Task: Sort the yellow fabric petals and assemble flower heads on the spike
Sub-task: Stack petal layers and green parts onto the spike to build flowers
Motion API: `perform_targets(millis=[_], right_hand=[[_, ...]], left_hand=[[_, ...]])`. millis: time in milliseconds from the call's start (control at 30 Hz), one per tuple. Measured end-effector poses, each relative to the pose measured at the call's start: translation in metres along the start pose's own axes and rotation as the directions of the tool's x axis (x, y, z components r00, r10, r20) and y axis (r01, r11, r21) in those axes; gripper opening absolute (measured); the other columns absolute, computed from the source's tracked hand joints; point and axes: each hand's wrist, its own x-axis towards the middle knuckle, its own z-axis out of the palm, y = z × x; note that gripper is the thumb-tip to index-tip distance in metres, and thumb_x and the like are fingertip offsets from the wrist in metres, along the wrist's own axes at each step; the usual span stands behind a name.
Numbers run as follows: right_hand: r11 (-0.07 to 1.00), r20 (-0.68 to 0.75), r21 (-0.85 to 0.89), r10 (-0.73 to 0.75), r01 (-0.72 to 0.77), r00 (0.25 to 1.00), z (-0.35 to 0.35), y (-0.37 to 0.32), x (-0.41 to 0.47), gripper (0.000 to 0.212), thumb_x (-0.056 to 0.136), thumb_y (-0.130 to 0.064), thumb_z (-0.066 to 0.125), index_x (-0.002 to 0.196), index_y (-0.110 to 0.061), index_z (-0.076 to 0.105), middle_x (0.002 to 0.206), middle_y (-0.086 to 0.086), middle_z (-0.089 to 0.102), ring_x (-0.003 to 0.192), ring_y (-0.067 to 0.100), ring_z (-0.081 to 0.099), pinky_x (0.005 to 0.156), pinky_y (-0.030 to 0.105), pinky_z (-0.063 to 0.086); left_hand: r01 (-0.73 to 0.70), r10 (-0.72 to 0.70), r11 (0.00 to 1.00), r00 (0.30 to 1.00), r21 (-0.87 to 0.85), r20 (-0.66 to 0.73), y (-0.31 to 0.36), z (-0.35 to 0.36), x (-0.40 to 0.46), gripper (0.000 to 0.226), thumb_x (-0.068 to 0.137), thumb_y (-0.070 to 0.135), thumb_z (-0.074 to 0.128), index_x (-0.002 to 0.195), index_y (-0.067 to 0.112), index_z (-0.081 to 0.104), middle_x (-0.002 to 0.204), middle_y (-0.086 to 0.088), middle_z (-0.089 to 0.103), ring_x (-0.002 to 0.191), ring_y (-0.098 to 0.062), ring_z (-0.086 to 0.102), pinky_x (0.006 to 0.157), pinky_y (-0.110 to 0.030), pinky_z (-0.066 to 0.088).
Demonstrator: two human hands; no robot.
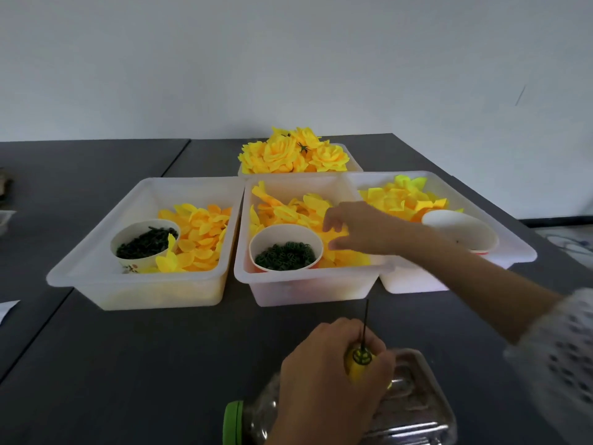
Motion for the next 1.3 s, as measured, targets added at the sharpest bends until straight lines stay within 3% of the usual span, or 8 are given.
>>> perform_targets(millis=[167,333,500,600,700,967,1133,1300], right_hand=[[0.936,-0.061,-0.349,0.032,-0.051,0.998,0.037,0.015,0.041,0.031,0.09,-0.021,0.058,0.12,-0.016,0.056,0.122,0.007,0.055,0.111,0.025,0.052,0.082,0.034,0.043],[0.984,-0.133,-0.149,0.081,-0.101,0.988,0.025,0.024,0.045,0.021,0.091,-0.018,0.055,0.111,-0.011,0.061,0.117,0.006,0.059,0.107,0.026,0.054,0.079,0.034,0.044],[0.982,-0.115,0.104,0.17,-0.159,0.979,-0.035,0.022,0.015,0.009,0.088,-0.017,0.062,0.081,-0.013,0.059,0.077,0.004,0.06,0.072,0.02,0.059,0.058,0.023,0.039],[0.964,-0.049,0.195,0.192,-0.179,0.98,-0.069,0.009,-0.02,0.012,0.091,-0.015,0.06,0.079,-0.015,0.06,0.067,0.0,0.057,0.061,0.016,0.061,0.048,0.014,0.039],[0.943,-0.05,0.282,0.199,-0.177,0.979,-0.087,-0.009,-0.056,0.01,0.092,-0.015,0.06,0.084,-0.011,0.064,0.069,0.004,0.056,0.056,0.011,0.058,0.055,0.023,0.038],[0.834,-0.175,0.549,0.059,0.048,0.983,-0.086,-0.059,-0.139,0.012,0.089,-0.009,0.062,0.078,-0.015,0.063,0.067,-0.004,0.063,0.053,0.013,0.057,0.048,0.025,0.044],[0.912,-0.475,0.179,-0.248,0.368,0.845,-0.042,-0.074,-0.166,0.009,0.085,-0.007,0.062,0.083,-0.016,0.064,0.085,-0.002,0.062,0.075,0.02,0.061,0.061,0.033,0.049],[0.828,-0.492,-0.292,-0.559,0.479,0.667,-0.012,-0.063,-0.174,0.011,0.082,0.006,0.062,0.085,-0.004,0.066,0.092,0.01,0.06,0.074,0.025,0.055,0.063,0.027,0.042]], left_hand=[[-0.003,0.001,0.999,0.999,0.041,0.033,0.0,-0.003,0.005,0.021,0.084,0.051,0.06,0.096,0.034,0.058,0.096,0.021,0.056,0.095,0.004,0.053,0.088,-0.014,0.044],[-0.01,0.01,0.999,1.0,0.033,-0.006,0.0,-0.001,0.003,0.026,0.079,0.055,0.061,0.097,0.036,0.058,0.094,0.02,0.056,0.093,0.004,0.053,0.083,-0.009,0.043],[-0.117,0.112,0.973,0.993,-0.199,-0.041,-0.006,0.002,-0.001,0.053,0.057,0.076,0.048,0.104,0.051,0.048,0.107,0.031,0.059,0.096,0.012,0.056,0.075,-0.005,0.04],[-0.196,0.119,0.873,0.974,-0.447,-0.193,-0.011,0.002,0.002,0.054,0.062,0.065,0.053,0.109,0.036,0.056,0.103,0.023,0.065,0.096,0.0,0.061,0.079,-0.018,0.047],[-0.25,0.028,0.783,0.929,-0.569,-0.369,-0.012,-0.002,0.004,0.049,0.068,0.06,0.054,0.102,0.025,0.06,0.094,0.013,0.068,0.089,-0.007,0.065,0.071,-0.017,0.049],[-0.174,-0.045,0.761,0.947,-0.625,-0.318,-0.003,-0.022,0.005,0.04,0.097,0.043,0.035,0.093,0.018,0.066,0.063,0.002,0.061,0.059,-0.013,0.052,0.049,-0.019,0.04],[-0.053,-0.051,0.749,0.989,-0.66,-0.136,0.01,-0.038,0.001,0.061,0.062,0.071,0.032,0.078,0.026,0.07,0.055,-0.002,0.063,0.046,-0.011,0.052,0.041,-0.022,0.037],[-0.069,0.016,0.786,0.996,-0.615,-0.091,0.015,-0.043,-0.005,0.019,0.086,0.041,0.057,0.102,0.031,0.06,0.074,0.013,0.072,0.064,-0.011,0.066,0.05,-0.027,0.053]])
